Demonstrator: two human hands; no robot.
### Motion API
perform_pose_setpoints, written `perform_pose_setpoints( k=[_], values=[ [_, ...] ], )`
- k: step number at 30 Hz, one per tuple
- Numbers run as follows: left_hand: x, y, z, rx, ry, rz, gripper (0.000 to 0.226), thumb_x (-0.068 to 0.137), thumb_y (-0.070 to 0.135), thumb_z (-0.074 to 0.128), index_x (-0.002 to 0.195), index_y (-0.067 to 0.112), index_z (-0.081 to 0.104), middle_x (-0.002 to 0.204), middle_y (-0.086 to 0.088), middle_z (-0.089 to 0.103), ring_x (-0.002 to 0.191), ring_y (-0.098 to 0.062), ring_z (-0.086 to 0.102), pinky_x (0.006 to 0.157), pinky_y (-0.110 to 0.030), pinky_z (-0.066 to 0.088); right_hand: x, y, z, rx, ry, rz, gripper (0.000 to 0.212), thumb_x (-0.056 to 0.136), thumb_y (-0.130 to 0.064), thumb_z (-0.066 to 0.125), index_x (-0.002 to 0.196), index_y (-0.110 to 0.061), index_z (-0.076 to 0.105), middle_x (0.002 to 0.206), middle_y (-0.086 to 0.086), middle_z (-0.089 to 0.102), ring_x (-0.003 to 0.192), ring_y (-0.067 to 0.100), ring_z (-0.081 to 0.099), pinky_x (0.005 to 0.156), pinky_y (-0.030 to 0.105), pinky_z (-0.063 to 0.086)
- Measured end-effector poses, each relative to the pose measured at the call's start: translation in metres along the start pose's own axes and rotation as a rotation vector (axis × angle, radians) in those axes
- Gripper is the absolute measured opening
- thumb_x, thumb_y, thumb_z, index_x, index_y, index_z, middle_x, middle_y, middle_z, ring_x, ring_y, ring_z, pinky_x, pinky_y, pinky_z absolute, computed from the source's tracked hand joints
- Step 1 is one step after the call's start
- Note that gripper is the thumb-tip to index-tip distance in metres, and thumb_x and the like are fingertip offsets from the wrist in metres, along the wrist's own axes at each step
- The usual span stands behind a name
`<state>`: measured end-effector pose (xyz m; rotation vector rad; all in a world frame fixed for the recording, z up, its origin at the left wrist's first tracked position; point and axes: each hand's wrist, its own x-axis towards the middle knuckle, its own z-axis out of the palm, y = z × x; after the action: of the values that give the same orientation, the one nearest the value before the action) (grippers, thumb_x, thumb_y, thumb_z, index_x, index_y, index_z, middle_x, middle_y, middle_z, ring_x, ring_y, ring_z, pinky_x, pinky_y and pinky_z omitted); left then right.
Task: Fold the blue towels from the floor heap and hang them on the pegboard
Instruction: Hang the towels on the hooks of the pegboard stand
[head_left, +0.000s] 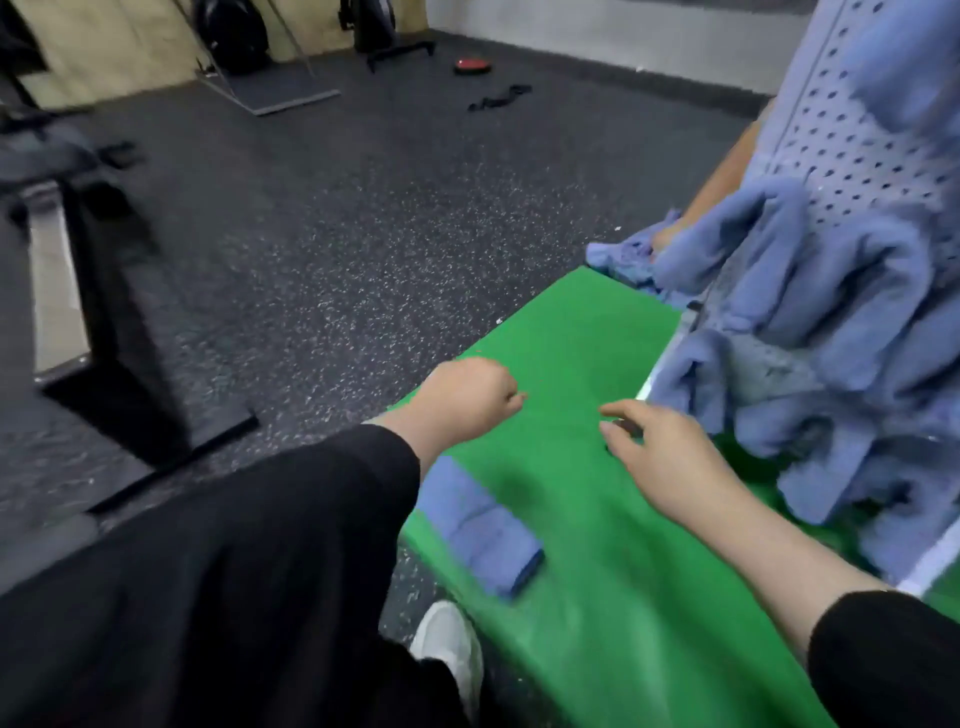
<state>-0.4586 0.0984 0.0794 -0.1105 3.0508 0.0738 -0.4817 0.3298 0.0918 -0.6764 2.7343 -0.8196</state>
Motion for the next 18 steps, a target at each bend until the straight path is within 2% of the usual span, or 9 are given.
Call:
perform_pose_setpoints(
  k=[2, 5, 7, 9, 12, 14, 16, 18],
  values=[
    [-0.012, -0.033, 0.021, -0.006, -0.066, -0.035, 0.035, 0.105, 0.034, 0.040, 0.080, 0.012, 0.051, 0.079, -0.007, 0.052, 0.086, -0.031, 0.057, 0.068, -0.034, 0.037, 0.003, -0.008, 0.043, -0.018, -0.098, -0.020, 0.031, 0.098, -0.026, 0.062, 0.126, -0.014, 0.068, 0.121, 0.012, 0.072, 0.113, 0.028, 0.065, 0.093, 0.031, 0.045],
    [-0.025, -0.072, 0.050, 0.009, -0.117, -0.052, 0.025, 0.103, 0.027, 0.039, 0.104, 0.010, 0.057, 0.102, -0.011, 0.065, 0.098, -0.033, 0.061, 0.071, -0.036, 0.042, 0.010, -0.018, 0.106, -0.062, -0.234, -0.062, 0.038, 0.099, -0.029, 0.060, 0.134, -0.015, 0.063, 0.132, 0.012, 0.066, 0.122, 0.029, 0.061, 0.100, 0.033, 0.044],
    [-0.034, -0.089, 0.073, 0.039, -0.194, -0.001, 0.027, 0.102, 0.027, 0.042, 0.121, 0.016, 0.057, 0.117, -0.010, 0.064, 0.109, -0.032, 0.061, 0.080, -0.038, 0.047, 0.015, -0.023, 0.143, -0.116, -0.309, -0.110, 0.044, 0.099, -0.030, 0.059, 0.139, -0.014, 0.057, 0.140, 0.010, 0.061, 0.127, 0.028, 0.057, 0.105, 0.033, 0.043],
    [-0.043, -0.102, 0.102, 0.071, -0.255, 0.104, 0.028, 0.100, 0.027, 0.046, 0.123, 0.016, 0.057, 0.120, -0.010, 0.061, 0.114, -0.032, 0.059, 0.083, -0.039, 0.047, 0.015, -0.024, 0.177, -0.165, -0.374, -0.184, 0.049, 0.098, -0.030, 0.058, 0.144, -0.012, 0.051, 0.147, 0.009, 0.054, 0.133, 0.026, 0.051, 0.111, 0.032, 0.037],
    [-0.055, -0.108, 0.144, 0.080, -0.282, 0.198, 0.033, 0.093, 0.023, 0.049, 0.125, 0.017, 0.058, 0.129, -0.007, 0.057, 0.119, -0.030, 0.055, 0.082, -0.039, 0.044, 0.012, -0.016, 0.220, -0.300, -0.448, -0.284, 0.066, 0.097, -0.037, 0.058, 0.154, -0.012, 0.035, 0.163, 0.007, 0.031, 0.150, 0.020, 0.030, 0.122, 0.031, 0.023],
    [-0.061, -0.105, 0.162, 0.045, -0.324, 0.170, 0.044, 0.092, 0.022, 0.052, 0.136, 0.018, 0.054, 0.146, -0.005, 0.047, 0.133, -0.029, 0.047, 0.093, -0.043, 0.045, 0.007, -0.006, 0.241, -0.387, -0.463, -0.271, 0.080, 0.096, -0.042, 0.060, 0.159, -0.010, 0.022, 0.168, 0.006, 0.016, 0.154, 0.019, 0.019, 0.126, 0.034, 0.016],
    [-0.065, -0.101, 0.172, 0.031, -0.356, 0.141, 0.054, 0.093, 0.018, 0.052, 0.146, 0.018, 0.045, 0.158, -0.006, 0.034, 0.143, -0.028, 0.037, 0.103, -0.046, 0.042, 0.005, 0.002, 0.254, -0.433, -0.416, -0.248, 0.083, 0.094, -0.040, 0.062, 0.159, -0.008, 0.021, 0.167, 0.008, 0.019, 0.153, 0.021, 0.022, 0.126, 0.034, 0.017],
    [-0.066, -0.100, 0.177, 0.030, -0.330, 0.137, 0.056, 0.093, 0.016, 0.050, 0.148, 0.019, 0.043, 0.160, -0.006, 0.032, 0.144, -0.028, 0.035, 0.105, -0.048, 0.042, 0.006, 0.003, 0.259, -0.429, -0.338, -0.223, 0.072, 0.094, -0.031, 0.063, 0.155, -0.006, 0.033, 0.161, 0.011, 0.036, 0.147, 0.024, 0.037, 0.122, 0.034, 0.027]
  ],
)
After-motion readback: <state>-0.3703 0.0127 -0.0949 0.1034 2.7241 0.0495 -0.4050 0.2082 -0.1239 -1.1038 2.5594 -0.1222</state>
